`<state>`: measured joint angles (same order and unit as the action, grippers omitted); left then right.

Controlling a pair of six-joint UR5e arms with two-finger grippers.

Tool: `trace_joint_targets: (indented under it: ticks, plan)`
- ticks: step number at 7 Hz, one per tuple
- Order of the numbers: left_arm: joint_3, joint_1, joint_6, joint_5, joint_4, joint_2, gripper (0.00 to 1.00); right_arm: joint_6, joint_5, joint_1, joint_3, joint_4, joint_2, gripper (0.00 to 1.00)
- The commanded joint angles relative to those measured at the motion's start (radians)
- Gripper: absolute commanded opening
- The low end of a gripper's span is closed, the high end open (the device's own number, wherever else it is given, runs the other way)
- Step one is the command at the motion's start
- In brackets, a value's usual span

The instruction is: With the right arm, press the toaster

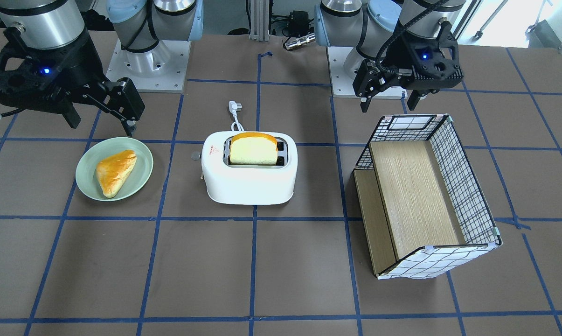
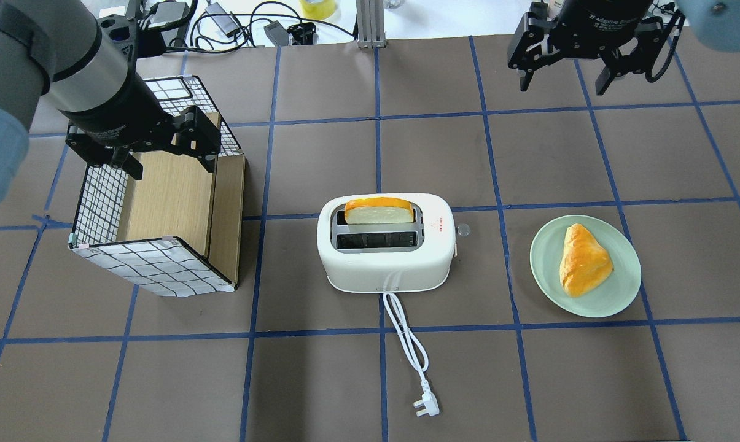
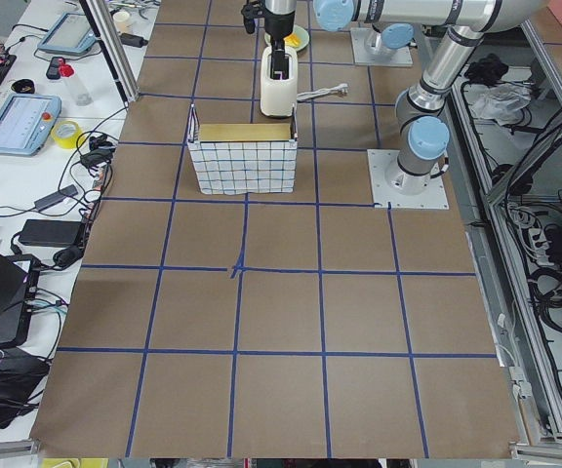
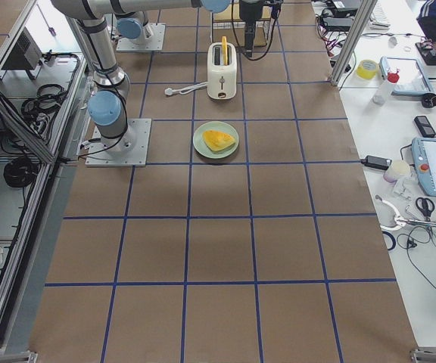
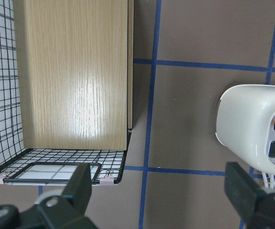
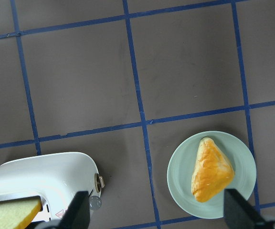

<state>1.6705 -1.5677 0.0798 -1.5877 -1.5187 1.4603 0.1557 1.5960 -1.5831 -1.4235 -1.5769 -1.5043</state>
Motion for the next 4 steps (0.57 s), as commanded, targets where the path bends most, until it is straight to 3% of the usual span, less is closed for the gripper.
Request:
trace_joint_targets:
  ticks: [1, 4]
  plan:
    - [0.0, 0.0, 0.0, 0.0, 0.0, 0.0, 1.0, 0.002, -0.001, -0.002, 0.0, 0.0, -0.001, 1.0]
    - [0.0, 0.0, 0.0, 0.0, 0.0, 0.0, 1.0, 0.001, -0.001, -0.002, -0.002, 0.0, 0.001, 0.99]
